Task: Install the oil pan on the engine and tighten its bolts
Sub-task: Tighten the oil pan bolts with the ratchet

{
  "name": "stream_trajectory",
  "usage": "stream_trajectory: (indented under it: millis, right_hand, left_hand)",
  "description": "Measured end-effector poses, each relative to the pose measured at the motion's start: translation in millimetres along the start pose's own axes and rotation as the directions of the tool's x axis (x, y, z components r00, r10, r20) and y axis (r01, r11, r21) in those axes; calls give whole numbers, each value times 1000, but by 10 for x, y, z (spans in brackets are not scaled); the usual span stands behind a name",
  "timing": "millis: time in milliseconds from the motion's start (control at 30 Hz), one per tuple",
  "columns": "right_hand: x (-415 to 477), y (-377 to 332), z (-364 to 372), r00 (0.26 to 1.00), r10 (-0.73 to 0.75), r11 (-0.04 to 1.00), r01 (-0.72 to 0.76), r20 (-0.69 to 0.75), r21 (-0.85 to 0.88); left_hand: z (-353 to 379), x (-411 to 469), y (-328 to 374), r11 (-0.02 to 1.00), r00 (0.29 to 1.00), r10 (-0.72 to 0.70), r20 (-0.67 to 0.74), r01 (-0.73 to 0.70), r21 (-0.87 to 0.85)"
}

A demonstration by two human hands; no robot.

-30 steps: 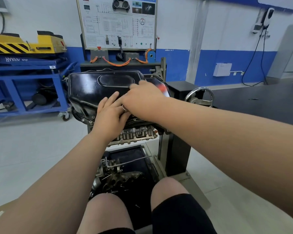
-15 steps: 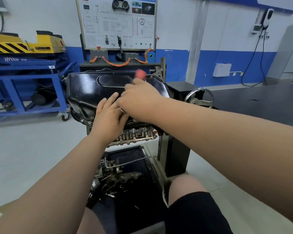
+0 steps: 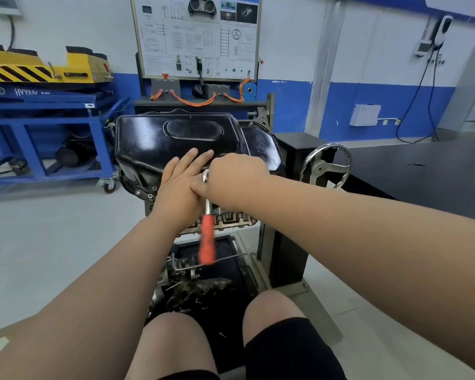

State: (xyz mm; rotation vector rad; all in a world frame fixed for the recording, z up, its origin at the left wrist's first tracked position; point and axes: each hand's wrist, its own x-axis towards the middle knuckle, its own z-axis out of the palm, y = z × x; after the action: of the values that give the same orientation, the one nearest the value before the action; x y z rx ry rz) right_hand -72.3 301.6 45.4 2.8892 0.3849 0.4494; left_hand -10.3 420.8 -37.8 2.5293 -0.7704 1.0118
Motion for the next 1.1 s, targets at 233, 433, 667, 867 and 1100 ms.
stream_trajectory:
  millis: [233,433,667,867,1100]
  right_hand:
    - [84,80,-131,939,-334,875,275,-86,-398]
    - [62,22,-119,987,-163,953,157,-1,-259]
    - [10,-45,-73,997,24,998,-20,75,-62]
    - [76,118,-157,889,-456,796,391,-32,-463]
    - [24,59,-69,981,-4,1000,-1,193,25]
  left_hand:
    - [-43,-4,2,1000,1000,13,-13,-14,-4]
    - [-2,-16,35,1000,999,18,-37,-18,-19]
    - [2,-19,-7,999,1000,23,21,-23,26]
    - [-7,0,41,999,999,-37,-5,37,-16]
    - [12,11,-4,999,999,-30,22,30,-13]
